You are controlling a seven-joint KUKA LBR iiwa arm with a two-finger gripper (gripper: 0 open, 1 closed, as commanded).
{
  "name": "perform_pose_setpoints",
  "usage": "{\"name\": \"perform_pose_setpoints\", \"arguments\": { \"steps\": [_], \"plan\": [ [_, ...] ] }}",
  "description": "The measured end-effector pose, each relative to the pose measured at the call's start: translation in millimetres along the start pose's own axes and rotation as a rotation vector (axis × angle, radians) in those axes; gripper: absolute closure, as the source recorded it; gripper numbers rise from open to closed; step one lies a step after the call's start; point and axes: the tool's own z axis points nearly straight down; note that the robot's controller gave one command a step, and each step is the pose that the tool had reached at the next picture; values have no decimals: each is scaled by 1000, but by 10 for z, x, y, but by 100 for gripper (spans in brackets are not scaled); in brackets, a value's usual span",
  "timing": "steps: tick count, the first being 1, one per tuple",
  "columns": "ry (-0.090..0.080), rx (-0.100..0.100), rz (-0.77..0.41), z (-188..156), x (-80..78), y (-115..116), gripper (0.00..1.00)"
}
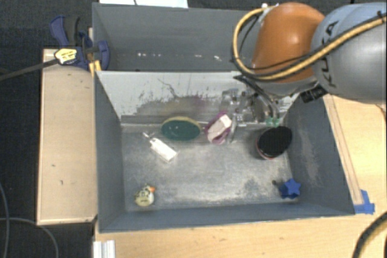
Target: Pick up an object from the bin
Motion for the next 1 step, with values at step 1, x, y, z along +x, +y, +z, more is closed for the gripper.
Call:
{"name": "perform_pose_setpoints", "arguments": {
  "steps": [1],
  "plan": [
    [-3, 0, -117, -2009, 263, 16, 100]
  ]
}}
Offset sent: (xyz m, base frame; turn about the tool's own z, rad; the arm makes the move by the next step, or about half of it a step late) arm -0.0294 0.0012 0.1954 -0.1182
